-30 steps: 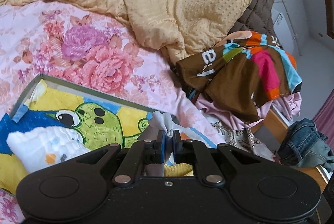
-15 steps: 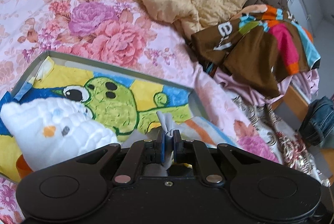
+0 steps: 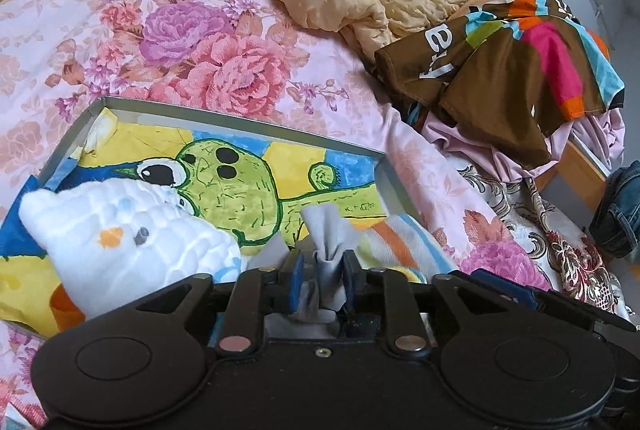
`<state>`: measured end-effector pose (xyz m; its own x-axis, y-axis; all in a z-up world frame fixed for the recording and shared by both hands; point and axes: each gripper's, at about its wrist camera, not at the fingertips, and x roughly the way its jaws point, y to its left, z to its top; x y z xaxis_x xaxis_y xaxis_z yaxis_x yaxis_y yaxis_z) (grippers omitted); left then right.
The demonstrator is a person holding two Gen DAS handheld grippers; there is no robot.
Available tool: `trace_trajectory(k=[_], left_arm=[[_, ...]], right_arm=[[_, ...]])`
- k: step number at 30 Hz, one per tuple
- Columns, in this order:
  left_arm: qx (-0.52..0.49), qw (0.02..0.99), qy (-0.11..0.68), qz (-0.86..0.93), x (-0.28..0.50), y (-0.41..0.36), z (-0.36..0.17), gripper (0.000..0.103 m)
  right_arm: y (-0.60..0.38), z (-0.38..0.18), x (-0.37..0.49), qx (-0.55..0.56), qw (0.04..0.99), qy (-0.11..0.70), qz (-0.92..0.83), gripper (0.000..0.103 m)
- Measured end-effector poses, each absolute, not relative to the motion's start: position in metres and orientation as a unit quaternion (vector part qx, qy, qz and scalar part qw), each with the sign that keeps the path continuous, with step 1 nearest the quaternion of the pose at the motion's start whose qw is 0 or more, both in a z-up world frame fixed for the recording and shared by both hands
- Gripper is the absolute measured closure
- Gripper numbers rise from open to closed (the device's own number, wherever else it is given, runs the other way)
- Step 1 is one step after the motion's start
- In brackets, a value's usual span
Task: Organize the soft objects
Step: 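Open both grippers to drop the sock and cloth into the tray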
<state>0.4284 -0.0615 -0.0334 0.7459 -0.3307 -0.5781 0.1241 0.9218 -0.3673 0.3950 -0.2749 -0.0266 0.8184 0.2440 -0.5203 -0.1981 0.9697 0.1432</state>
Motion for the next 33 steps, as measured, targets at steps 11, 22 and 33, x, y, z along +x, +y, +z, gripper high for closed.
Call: trace_trajectory(k=[11,22,33], left_arm=[[-0.148,0.934,0.309,-0.104,0.409,-0.052,-0.009,0.035],[-0.116,0.958,0.25,-0.078,0.358,-0.034,0.026,0.009],[-0.12,0.97,0.203,-0.058,0.291,-0.018,0.049,0.001]], right_arm=[[-0.28,-0.011,0.386,0.05,0.957,0.261,0.117,0.035],[-0.284,0.021,0.35,0.068,0.968,0.214,0.112,0.012],[-0.288,0.051,0.294,0.071,0.977,0.162,0.118,0.001]])
